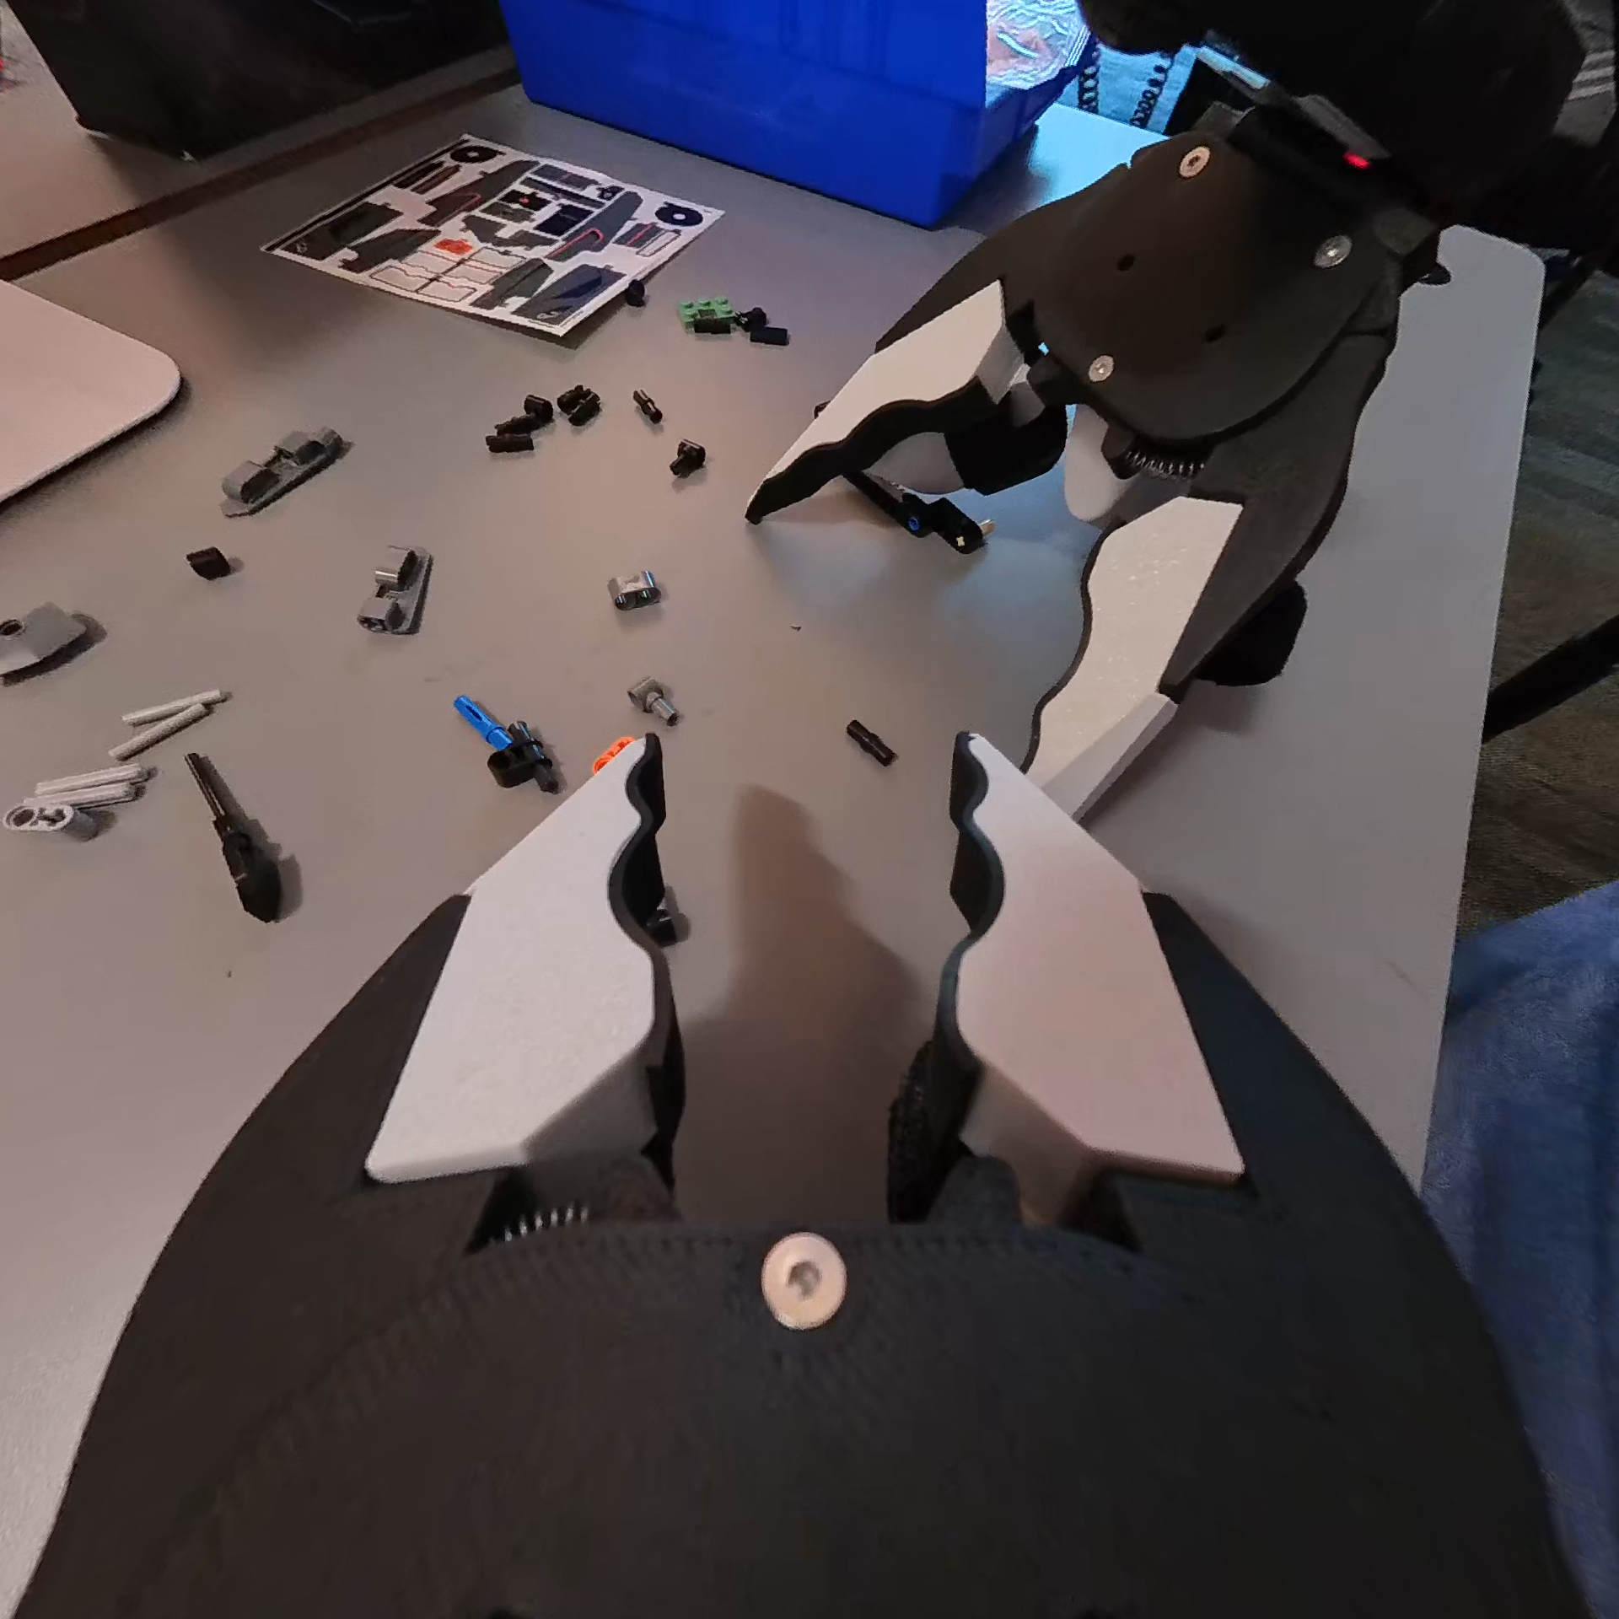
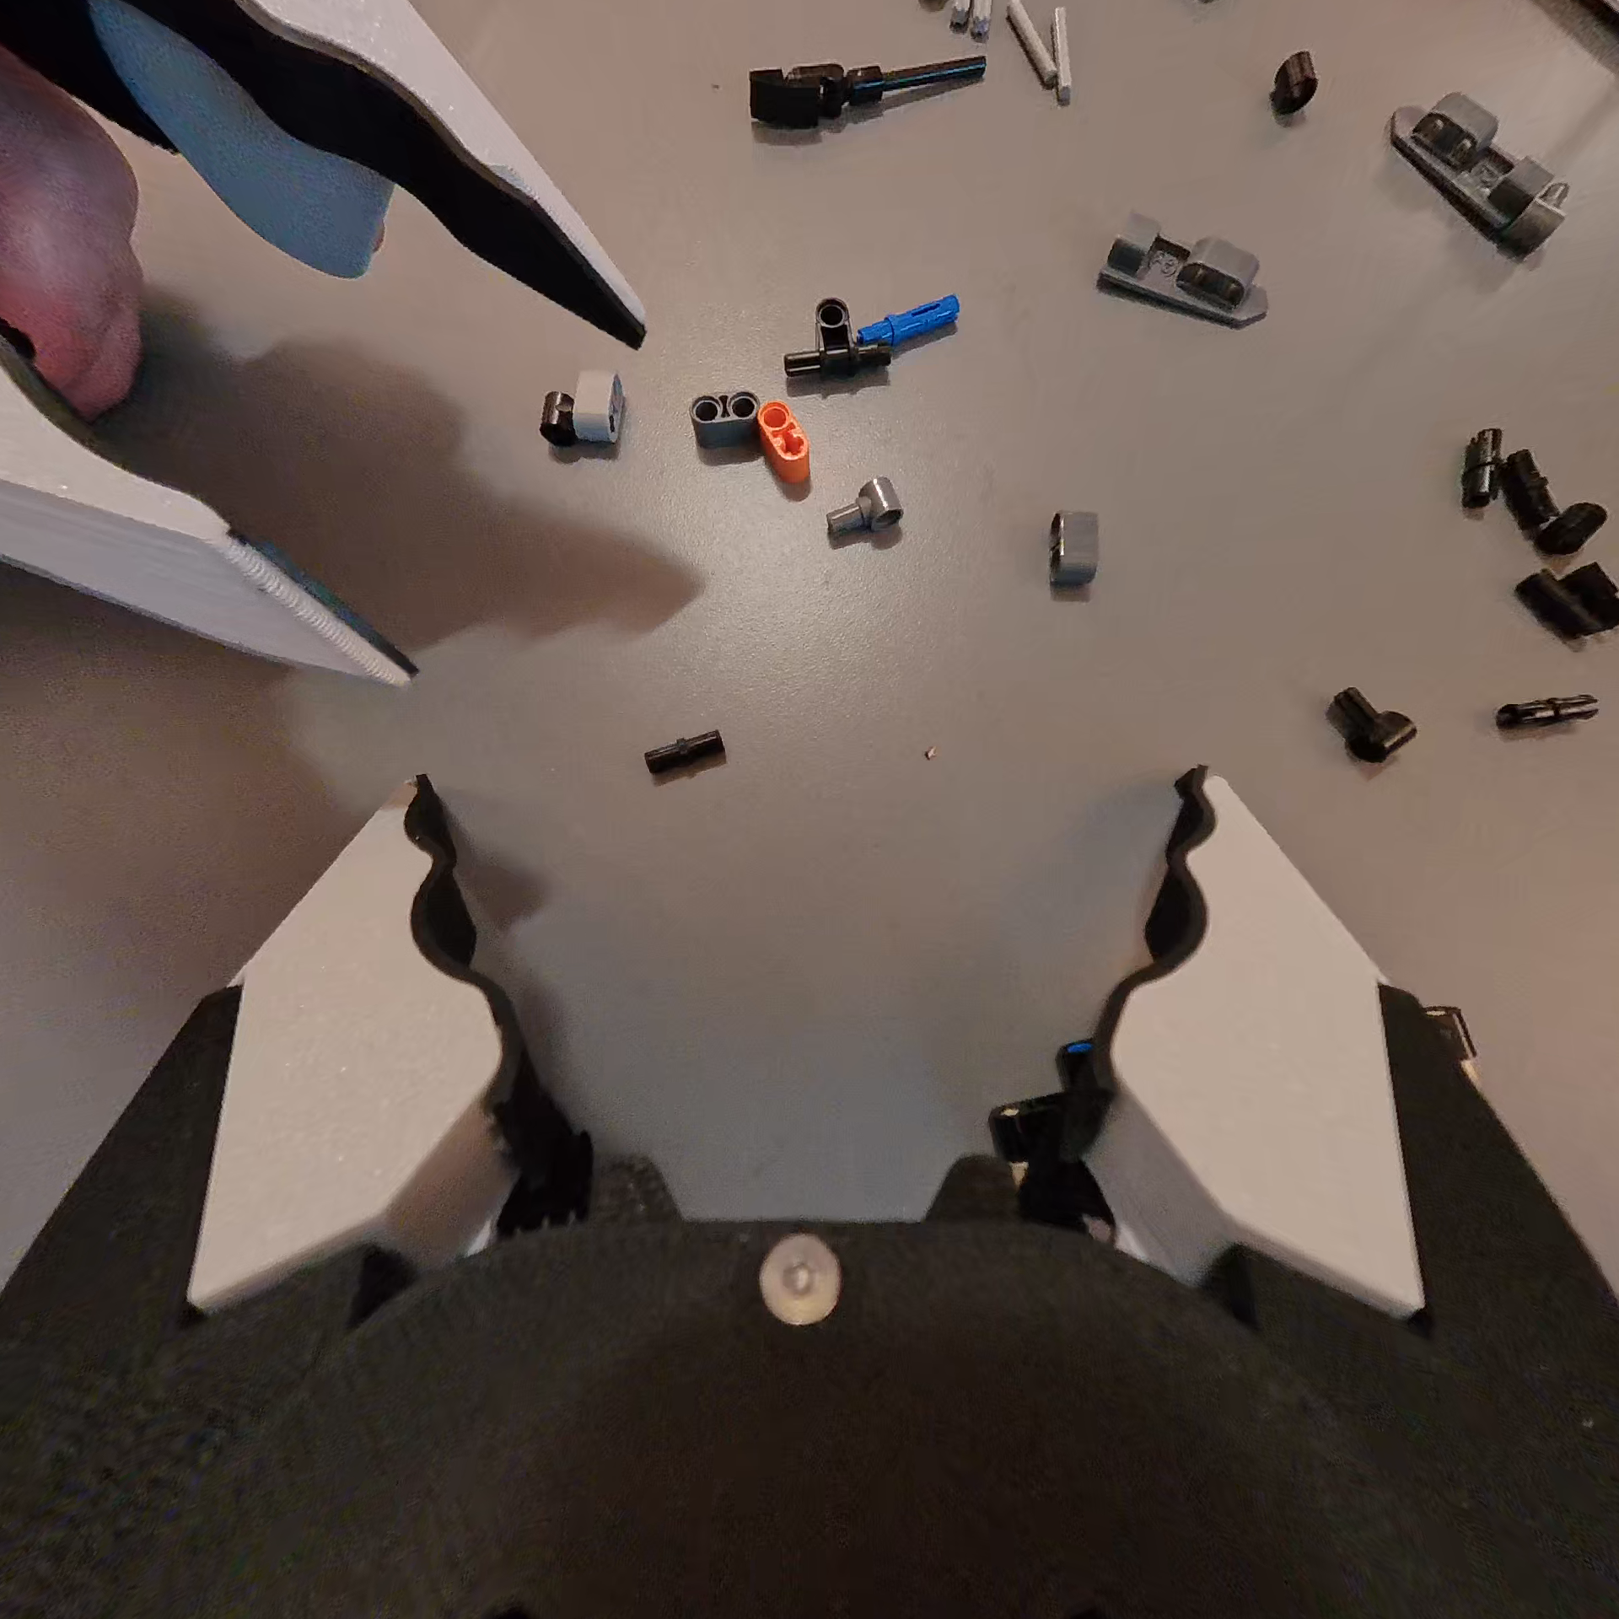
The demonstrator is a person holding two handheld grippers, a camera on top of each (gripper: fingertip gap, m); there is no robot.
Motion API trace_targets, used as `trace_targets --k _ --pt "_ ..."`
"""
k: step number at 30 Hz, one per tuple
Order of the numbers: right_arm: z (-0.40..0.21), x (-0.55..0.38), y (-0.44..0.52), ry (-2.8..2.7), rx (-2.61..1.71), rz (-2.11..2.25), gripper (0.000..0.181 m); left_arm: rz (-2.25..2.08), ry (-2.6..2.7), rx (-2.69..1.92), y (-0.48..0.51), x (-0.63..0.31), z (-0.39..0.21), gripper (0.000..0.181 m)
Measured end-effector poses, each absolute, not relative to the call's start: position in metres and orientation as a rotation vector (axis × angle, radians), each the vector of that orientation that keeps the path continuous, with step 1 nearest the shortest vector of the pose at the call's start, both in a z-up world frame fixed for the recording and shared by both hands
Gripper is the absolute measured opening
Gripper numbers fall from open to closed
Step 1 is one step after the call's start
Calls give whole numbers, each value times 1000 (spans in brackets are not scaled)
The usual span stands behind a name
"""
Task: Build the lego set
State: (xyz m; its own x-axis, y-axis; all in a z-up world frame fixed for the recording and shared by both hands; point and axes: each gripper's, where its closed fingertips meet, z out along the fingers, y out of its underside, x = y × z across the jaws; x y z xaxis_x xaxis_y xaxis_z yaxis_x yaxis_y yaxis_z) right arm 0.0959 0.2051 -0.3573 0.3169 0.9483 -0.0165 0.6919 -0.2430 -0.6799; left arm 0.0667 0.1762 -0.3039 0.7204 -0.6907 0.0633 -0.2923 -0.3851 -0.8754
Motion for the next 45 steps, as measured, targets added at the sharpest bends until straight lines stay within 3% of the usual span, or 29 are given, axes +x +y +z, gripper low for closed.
trace_targets --k 45 --pt "-357 96 205 -1443 -2018 585 155 -620 724 -1941 175 66 -296 61"
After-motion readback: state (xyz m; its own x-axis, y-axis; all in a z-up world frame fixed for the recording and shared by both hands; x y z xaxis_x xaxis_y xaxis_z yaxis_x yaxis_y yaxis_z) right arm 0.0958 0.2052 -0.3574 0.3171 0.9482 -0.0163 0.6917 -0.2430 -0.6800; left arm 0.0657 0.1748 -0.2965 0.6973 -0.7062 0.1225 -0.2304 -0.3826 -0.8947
